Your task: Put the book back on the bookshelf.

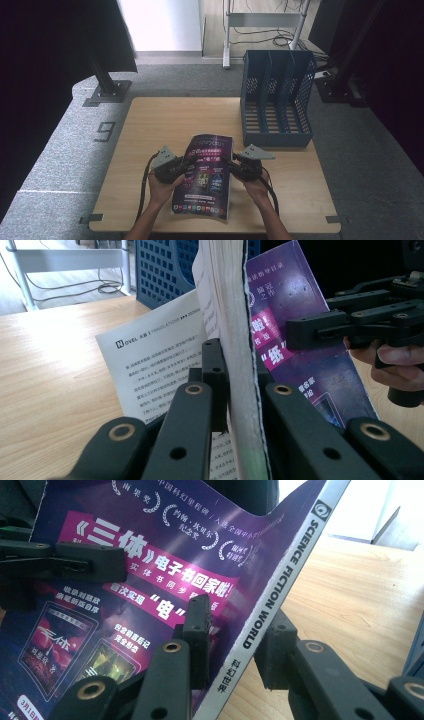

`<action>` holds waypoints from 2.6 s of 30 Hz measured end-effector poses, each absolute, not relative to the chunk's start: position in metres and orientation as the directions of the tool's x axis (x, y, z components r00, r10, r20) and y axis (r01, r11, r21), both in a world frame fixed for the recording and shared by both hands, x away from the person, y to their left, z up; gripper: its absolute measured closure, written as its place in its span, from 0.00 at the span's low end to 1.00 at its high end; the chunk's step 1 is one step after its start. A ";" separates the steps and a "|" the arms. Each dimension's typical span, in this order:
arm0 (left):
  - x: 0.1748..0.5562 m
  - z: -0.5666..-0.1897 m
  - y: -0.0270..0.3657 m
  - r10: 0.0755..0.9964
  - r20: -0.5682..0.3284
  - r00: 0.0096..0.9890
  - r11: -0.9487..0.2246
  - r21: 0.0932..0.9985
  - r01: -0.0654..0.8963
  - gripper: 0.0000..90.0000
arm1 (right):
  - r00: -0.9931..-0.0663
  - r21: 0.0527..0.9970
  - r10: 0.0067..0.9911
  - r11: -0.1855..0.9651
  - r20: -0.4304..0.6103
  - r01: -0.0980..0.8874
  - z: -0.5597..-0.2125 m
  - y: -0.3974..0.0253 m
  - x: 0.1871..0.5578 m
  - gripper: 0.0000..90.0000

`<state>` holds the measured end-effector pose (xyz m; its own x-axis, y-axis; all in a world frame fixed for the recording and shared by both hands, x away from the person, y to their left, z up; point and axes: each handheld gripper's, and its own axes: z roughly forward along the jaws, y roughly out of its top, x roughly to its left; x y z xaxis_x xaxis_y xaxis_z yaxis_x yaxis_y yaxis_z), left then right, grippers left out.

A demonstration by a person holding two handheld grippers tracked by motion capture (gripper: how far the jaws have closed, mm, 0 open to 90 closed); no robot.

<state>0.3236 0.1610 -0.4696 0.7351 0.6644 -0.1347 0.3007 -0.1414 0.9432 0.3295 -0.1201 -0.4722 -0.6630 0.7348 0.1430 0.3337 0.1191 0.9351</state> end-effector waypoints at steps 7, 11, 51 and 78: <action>0.324 -0.464 0.159 0.661 -0.124 0.740 -0.148 0.946 0.290 0.95 | -0.662 0.942 0.738 0.114 0.132 0.315 -0.469 -0.122 0.328 0.78; 0.326 -0.463 0.160 0.662 -0.123 0.740 -0.148 0.946 0.289 0.95 | -0.663 0.946 0.738 0.112 0.126 0.304 -0.466 -0.121 0.329 0.78; 0.352 -0.418 0.148 0.656 -0.022 0.755 -0.180 0.966 0.184 0.95 | -0.640 0.990 0.767 0.057 0.039 0.128 -0.427 -0.131 0.337 0.86; 0.360 -0.415 0.139 0.664 0.036 0.747 -0.221 0.964 0.150 0.95 | -0.647 0.993 0.762 0.050 0.030 0.106 -0.433 -0.139 0.348 0.87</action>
<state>0.3598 0.1387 -0.4149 0.7470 0.6638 0.0357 0.1499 -0.2205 0.9638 0.3485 -0.1389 -0.4330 -0.6466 0.7622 0.0301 0.1056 0.0504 0.9931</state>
